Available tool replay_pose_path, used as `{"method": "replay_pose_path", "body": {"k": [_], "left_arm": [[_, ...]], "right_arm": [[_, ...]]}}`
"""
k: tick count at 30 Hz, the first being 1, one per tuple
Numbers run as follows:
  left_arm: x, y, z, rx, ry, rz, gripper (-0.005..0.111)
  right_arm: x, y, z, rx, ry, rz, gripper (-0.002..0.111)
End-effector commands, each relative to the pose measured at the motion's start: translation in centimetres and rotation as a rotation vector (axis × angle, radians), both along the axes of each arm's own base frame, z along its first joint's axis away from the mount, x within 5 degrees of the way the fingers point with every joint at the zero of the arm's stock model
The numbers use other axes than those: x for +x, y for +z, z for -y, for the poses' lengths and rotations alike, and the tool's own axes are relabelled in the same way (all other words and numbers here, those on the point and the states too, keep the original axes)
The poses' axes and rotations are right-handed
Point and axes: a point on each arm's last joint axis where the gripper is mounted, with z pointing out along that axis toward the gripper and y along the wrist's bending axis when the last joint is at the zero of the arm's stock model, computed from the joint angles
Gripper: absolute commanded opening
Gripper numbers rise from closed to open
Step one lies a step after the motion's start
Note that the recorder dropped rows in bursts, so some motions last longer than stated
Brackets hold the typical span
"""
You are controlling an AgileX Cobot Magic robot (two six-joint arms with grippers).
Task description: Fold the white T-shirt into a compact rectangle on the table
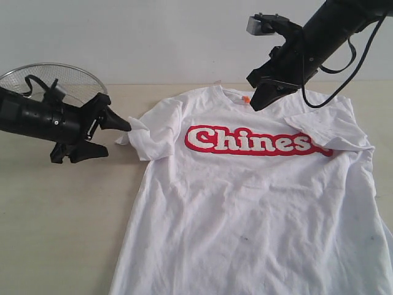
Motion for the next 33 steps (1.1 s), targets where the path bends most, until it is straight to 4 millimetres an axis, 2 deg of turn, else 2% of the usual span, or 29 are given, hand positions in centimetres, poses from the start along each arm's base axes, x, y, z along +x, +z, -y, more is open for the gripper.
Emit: {"method": "replay_pose_path", "body": {"k": [1, 5, 9, 21, 23, 26, 33], "left_arm": [[0.2, 0.2, 0.4, -0.108, 0.056, -0.022, 0.076], [0.8, 0.1, 0.4, -0.198, 0.158, -0.035, 0.076], [0.9, -1.1, 0.5, -0.268, 0.225, -0.112, 0.076], [1.2, -4.1, 0.3, -0.257, 0.271, -0.168, 0.074], [1.6, -4.3, 0.3, -0.257, 0.27, -0.164, 0.068], [2.2, -4.3, 0.3, -0.252, 0.263, -0.141, 0.054], [4.2, -2.5, 0.2, -0.204, 0.199, 0.005, 0.017]], "right_arm": [[0.0, 0.1, 0.0, -0.006, 0.006, 0.008, 0.0], [0.0, 0.1, 0.0, -0.005, 0.008, 0.009, 0.0], [0.0, 0.1, 0.0, -0.006, 0.009, 0.012, 0.0], [0.0, 0.1, 0.0, -0.008, 0.013, 0.017, 0.0], [0.0, 0.1, 0.0, -0.008, 0.013, 0.017, 0.0], [0.0, 0.1, 0.0, -0.008, 0.013, 0.017, 0.0], [0.0, 0.1, 0.0, -0.008, 0.013, 0.017, 0.0]]}}
